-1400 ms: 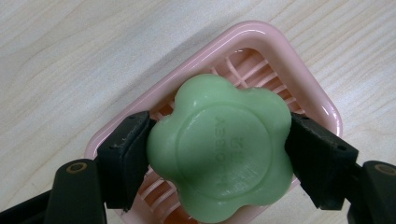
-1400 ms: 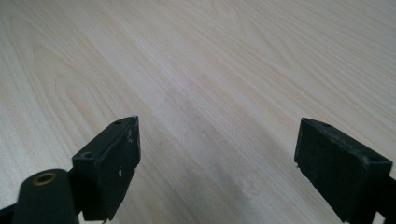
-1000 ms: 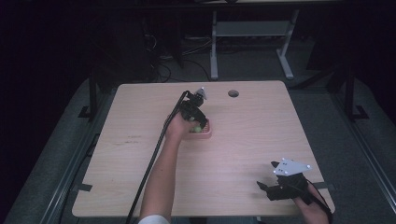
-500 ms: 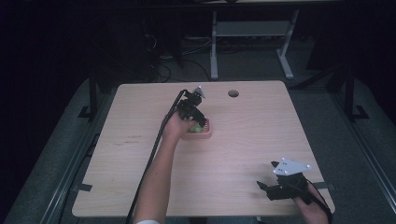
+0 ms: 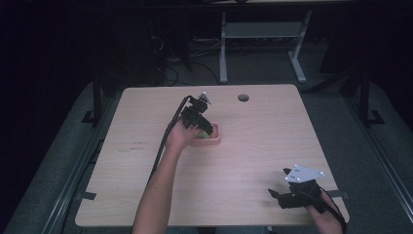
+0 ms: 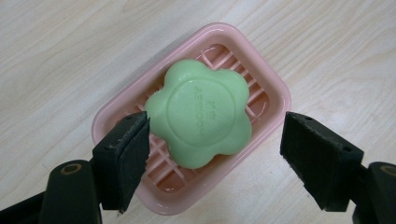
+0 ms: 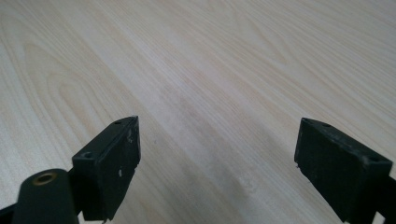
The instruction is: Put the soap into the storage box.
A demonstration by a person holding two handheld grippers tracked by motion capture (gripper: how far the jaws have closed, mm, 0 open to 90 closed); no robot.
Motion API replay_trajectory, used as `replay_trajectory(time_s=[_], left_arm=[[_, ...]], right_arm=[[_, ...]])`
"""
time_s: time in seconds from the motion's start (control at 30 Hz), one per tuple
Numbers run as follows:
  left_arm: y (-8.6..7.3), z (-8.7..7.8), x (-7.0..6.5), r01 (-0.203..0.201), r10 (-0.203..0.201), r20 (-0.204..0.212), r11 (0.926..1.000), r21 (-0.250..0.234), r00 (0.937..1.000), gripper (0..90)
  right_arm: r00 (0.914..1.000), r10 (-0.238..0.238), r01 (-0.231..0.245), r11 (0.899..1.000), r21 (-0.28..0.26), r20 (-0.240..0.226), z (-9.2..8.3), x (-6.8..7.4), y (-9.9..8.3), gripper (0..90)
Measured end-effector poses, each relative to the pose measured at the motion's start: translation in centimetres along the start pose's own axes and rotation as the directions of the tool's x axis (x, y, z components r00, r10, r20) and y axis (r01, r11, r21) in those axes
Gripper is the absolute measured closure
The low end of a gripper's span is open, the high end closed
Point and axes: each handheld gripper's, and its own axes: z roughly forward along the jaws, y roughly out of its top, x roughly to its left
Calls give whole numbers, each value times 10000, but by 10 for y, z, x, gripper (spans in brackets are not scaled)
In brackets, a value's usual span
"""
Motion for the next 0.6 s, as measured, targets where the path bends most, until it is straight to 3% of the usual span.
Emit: replay_trajectory(time_s=[0.2,0.33,0.6], left_arm=[[-6,-4,0,-34,34,16,10000,-88,10000,242],[-11,-7,0,-102,103,56,9998,-151,9999,242],[-17,-11,-5,-235,241,190,9993,-289,9995,239]], right_arm=[[9996,-276,275,9996,57,61,0,-3,-1,138],[10000,-7,7,10000,3,20,0,-2,-1,138],[10000,31,-31,10000,-1,74,0,-3,-1,138]])
